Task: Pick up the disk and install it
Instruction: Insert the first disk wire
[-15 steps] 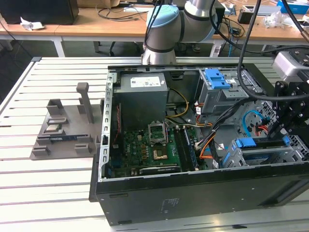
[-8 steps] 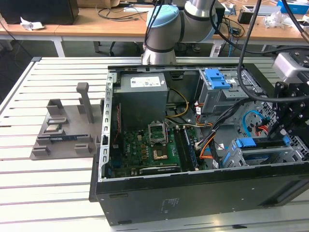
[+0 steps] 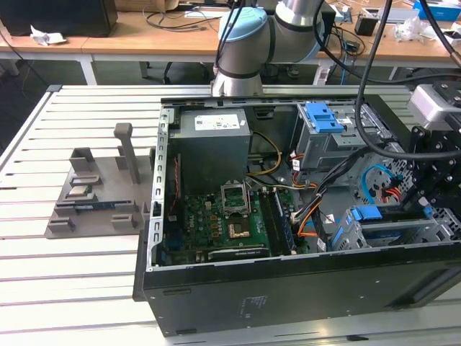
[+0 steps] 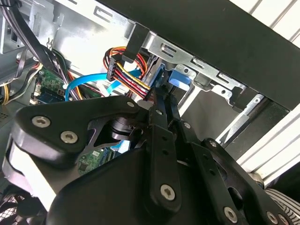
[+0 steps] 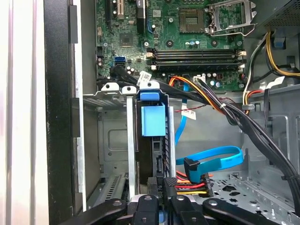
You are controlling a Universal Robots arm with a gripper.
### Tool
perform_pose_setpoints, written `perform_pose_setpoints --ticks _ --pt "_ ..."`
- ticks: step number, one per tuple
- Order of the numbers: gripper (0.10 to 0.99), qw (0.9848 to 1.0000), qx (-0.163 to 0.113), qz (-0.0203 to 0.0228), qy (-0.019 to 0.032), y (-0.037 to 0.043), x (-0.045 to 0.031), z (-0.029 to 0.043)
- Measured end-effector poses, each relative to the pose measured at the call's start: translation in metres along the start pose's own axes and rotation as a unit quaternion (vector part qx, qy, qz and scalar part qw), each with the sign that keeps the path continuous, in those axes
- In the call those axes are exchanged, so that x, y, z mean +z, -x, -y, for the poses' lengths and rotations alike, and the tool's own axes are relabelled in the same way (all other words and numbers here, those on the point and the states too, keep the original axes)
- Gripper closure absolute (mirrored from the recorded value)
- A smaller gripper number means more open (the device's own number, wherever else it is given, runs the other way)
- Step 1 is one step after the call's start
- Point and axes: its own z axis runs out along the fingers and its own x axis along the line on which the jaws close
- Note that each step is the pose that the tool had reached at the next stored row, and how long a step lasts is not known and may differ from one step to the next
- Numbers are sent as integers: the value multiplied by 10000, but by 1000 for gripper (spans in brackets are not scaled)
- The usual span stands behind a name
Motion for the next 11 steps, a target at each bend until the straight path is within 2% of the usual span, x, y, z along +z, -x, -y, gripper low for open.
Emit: perform_pose_setpoints --ticks 3,4,5,7,10,11 --pt "918 10000 0 1 0 -1 3 0" --pt "906 10000 1 3 0 -1 6 -1" --pt "843 10000 1 4 0 -1 6 0" --pt "843 10000 0 4 0 4 -11 -1" --pt "843 10000 0 2 0 40 -153 -7" --pt "859 10000 1 -4 0 70 -226 -10"
